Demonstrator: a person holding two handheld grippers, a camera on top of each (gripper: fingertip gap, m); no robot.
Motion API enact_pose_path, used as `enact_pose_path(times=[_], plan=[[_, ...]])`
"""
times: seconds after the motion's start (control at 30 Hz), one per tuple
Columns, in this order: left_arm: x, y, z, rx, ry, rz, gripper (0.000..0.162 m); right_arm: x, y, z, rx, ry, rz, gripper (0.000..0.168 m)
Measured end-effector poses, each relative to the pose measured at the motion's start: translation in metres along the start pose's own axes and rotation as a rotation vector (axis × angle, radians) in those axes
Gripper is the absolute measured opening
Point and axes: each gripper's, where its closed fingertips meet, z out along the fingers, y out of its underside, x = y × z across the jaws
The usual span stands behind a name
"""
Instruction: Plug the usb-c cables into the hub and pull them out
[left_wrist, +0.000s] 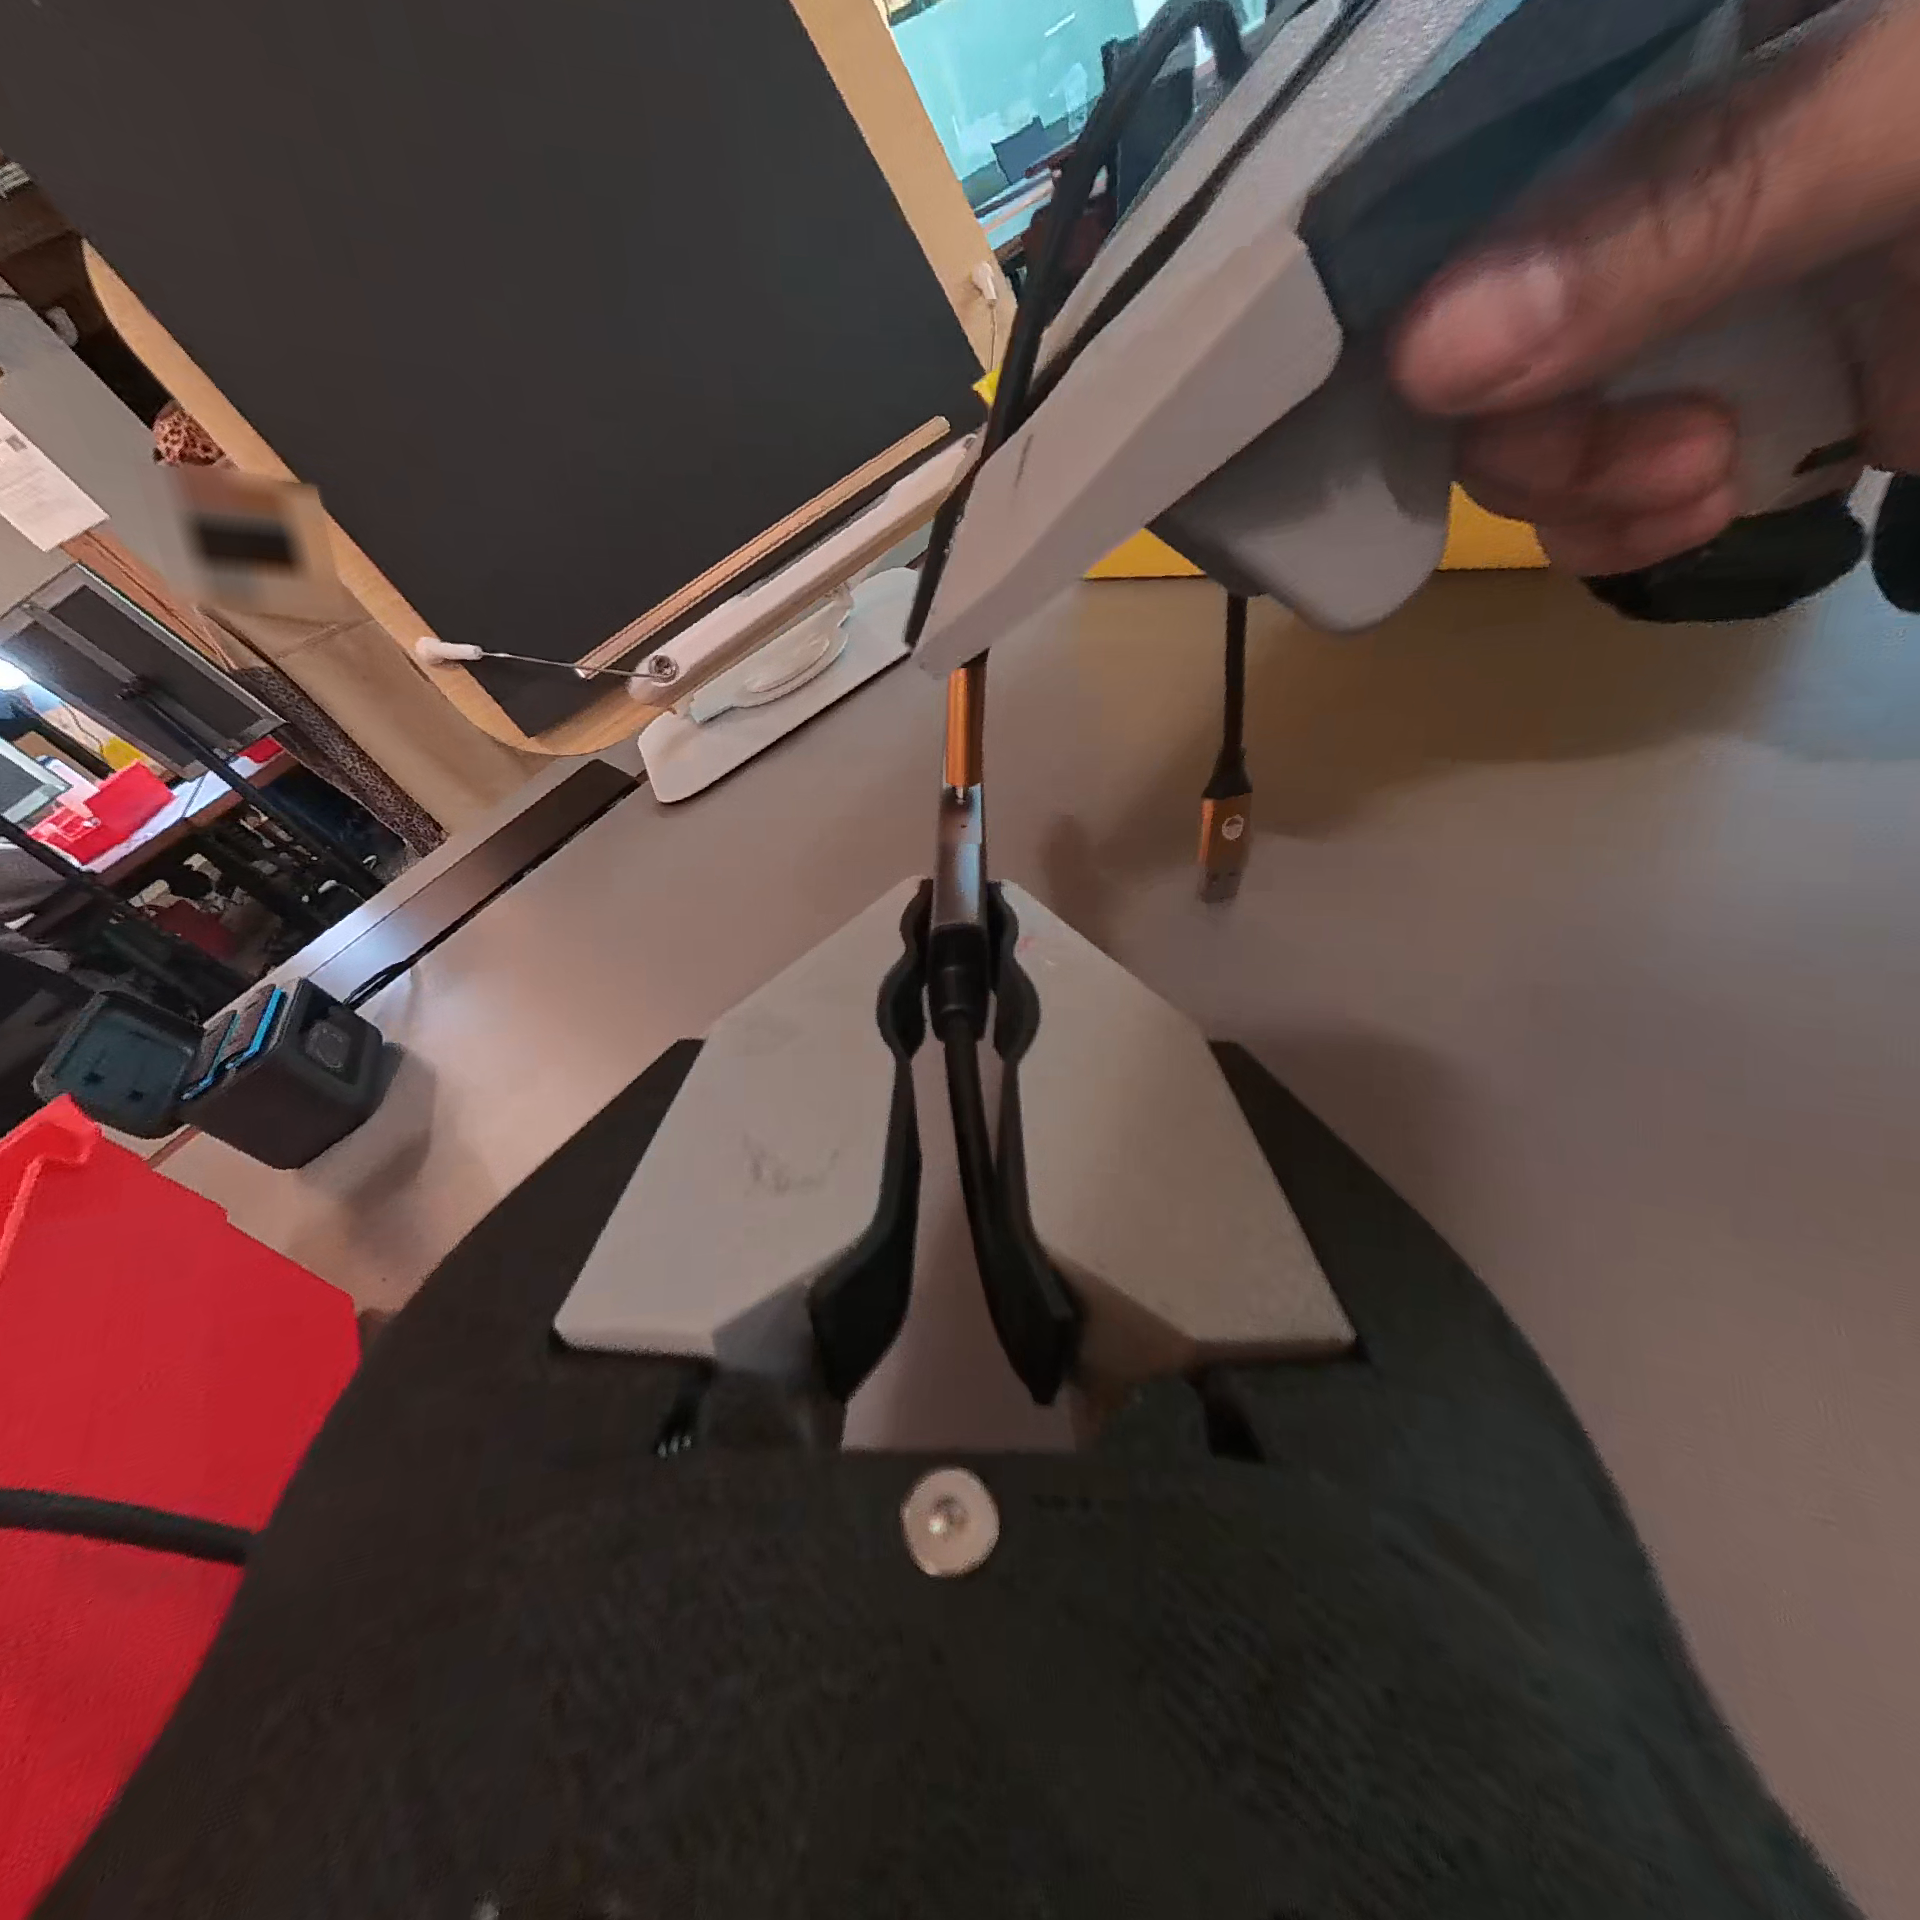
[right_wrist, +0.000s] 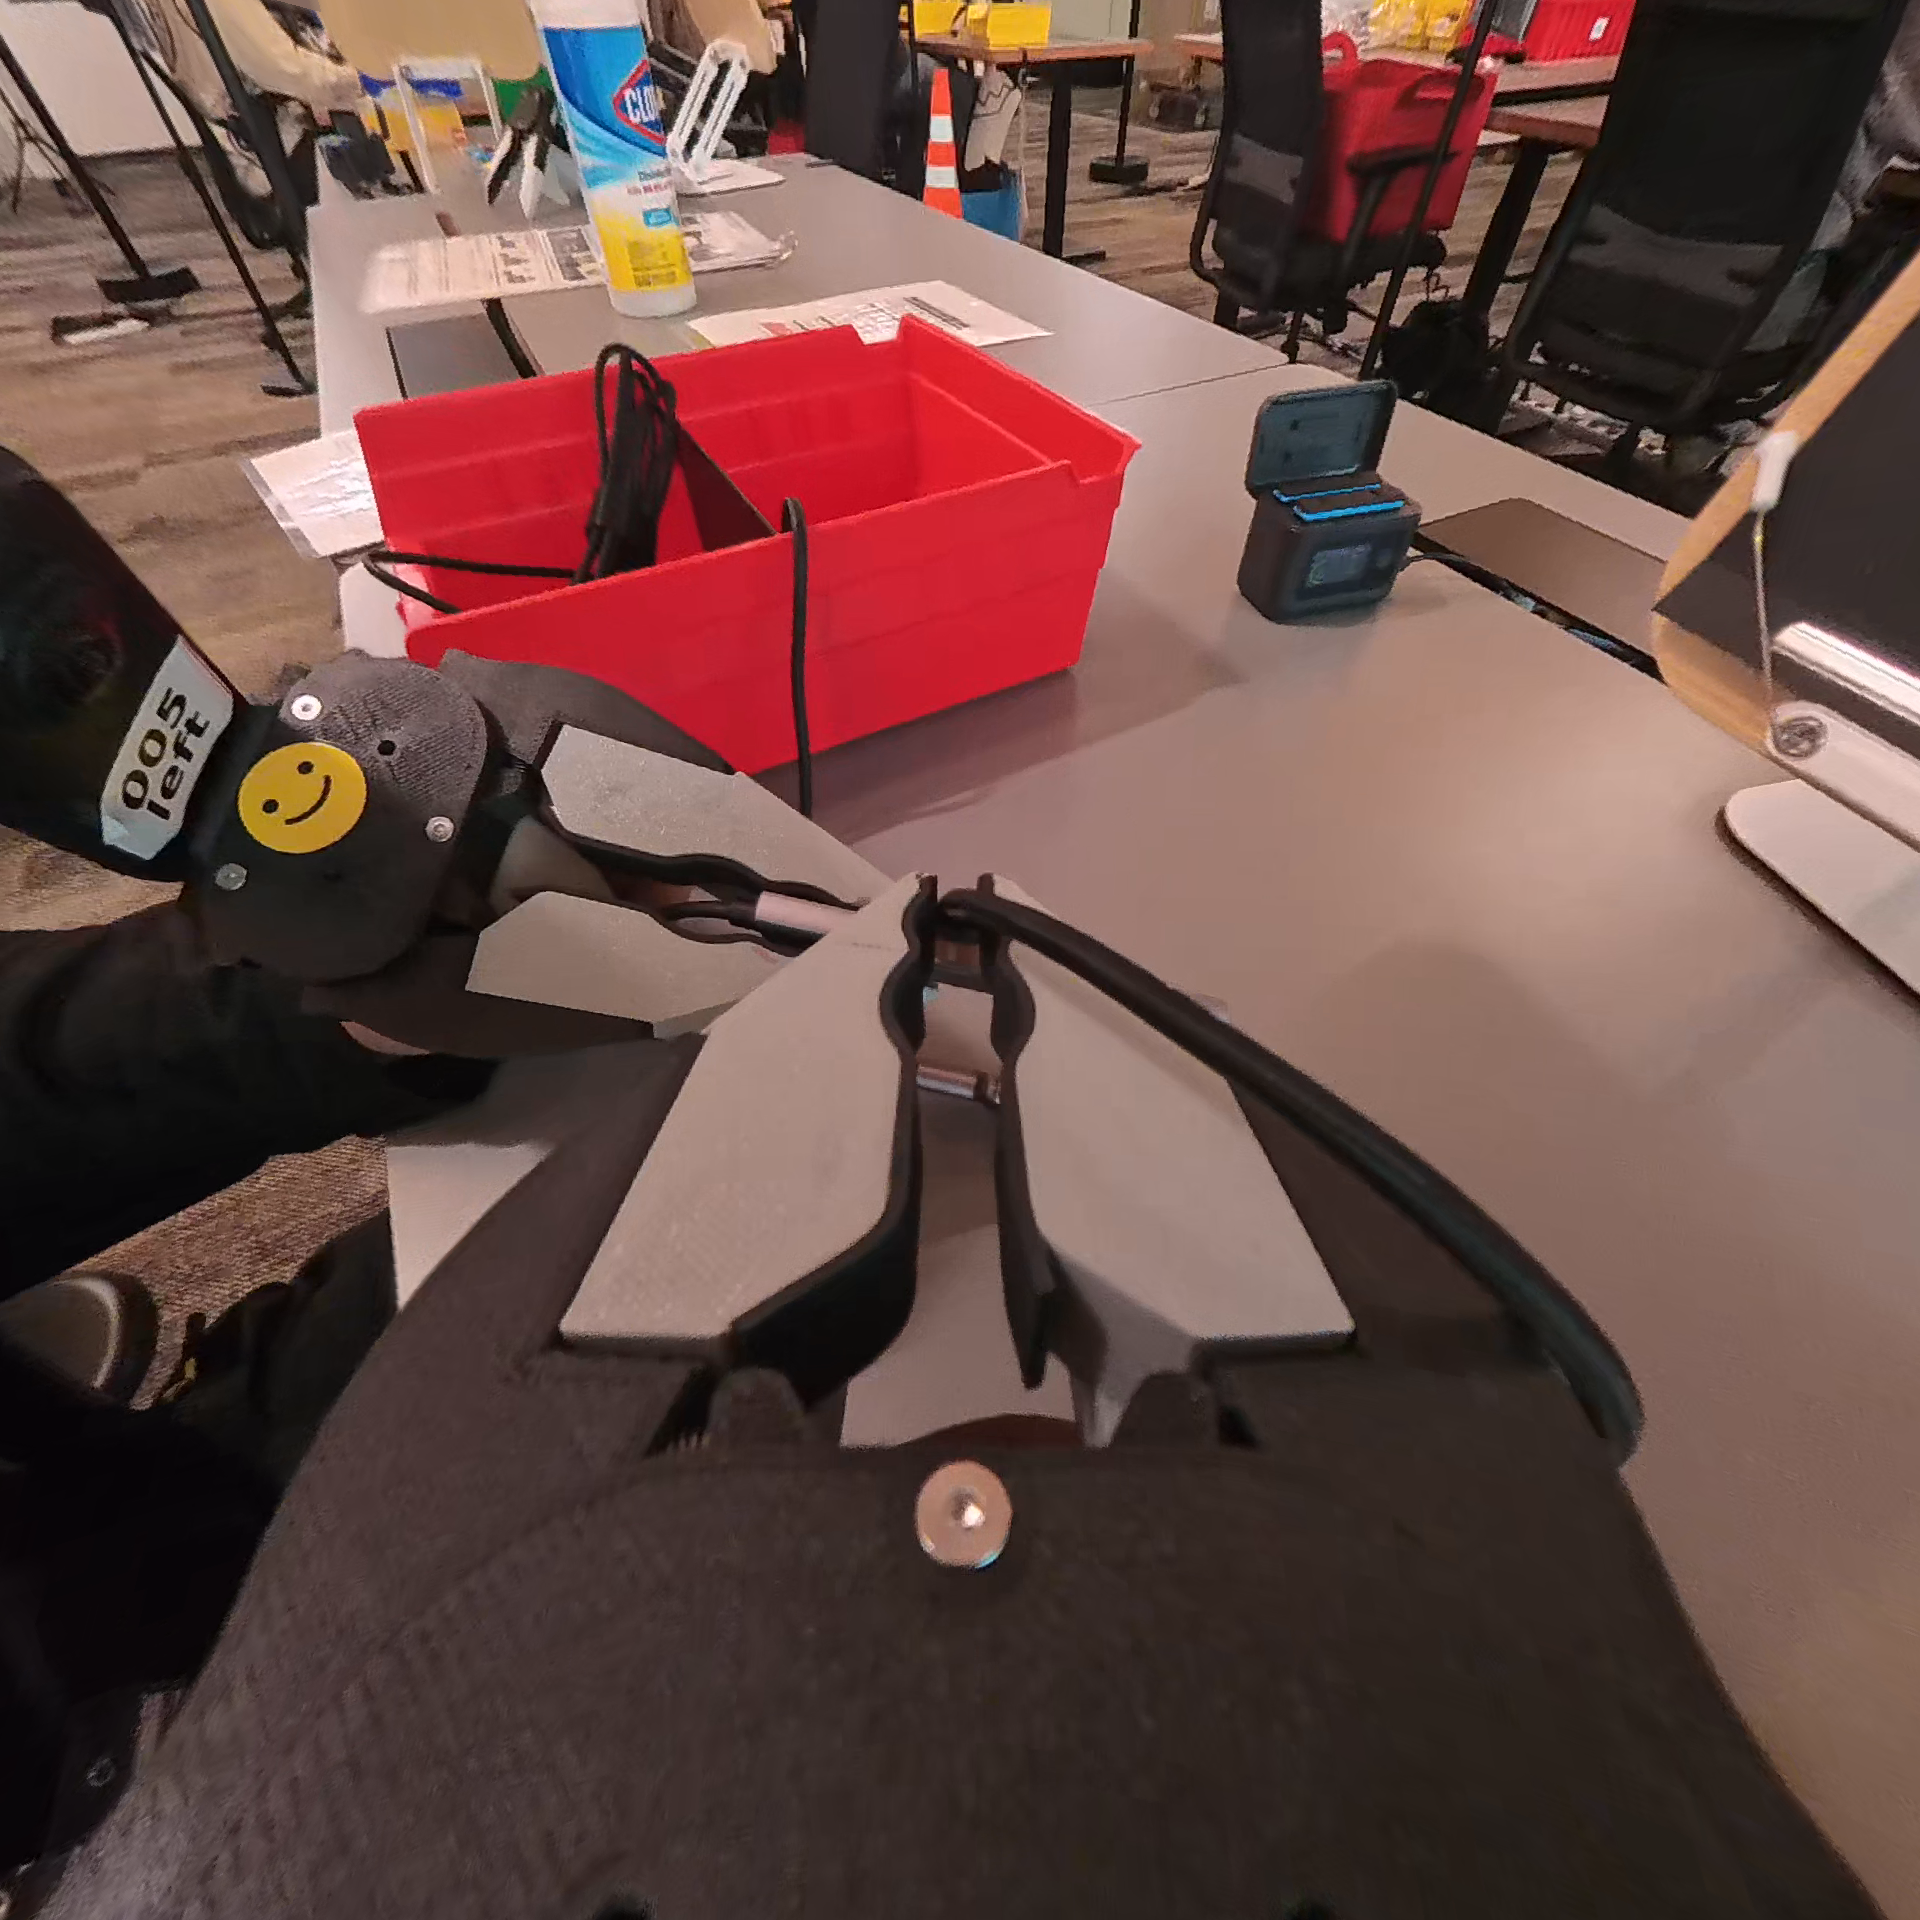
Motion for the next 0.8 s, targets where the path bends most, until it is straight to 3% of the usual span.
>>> enact_pose_path(times=[0.47,0.57,0.67,0.8], plan=[[-0.001,0.000,-0.003,0.009,0.057,-0.095,0.005,-0.001,-0.003,0.009,0.040,-0.075,0.088,0.005],[0.001,-0.012,-0.005,0.094,0.128,-0.171,0.006,-0.007,-0.011,-0.001,0.055,-0.163,0.045,0.006],[0.004,-0.018,-0.009,0.142,0.184,-0.204,0.006,-0.001,0.002,-0.010,-0.079,-0.169,-0.028,0.035],[0.018,-0.027,-0.014,0.192,0.279,-0.215,0.006,-0.005,0.020,-0.020,-0.205,-0.200,-0.207,0.037]])
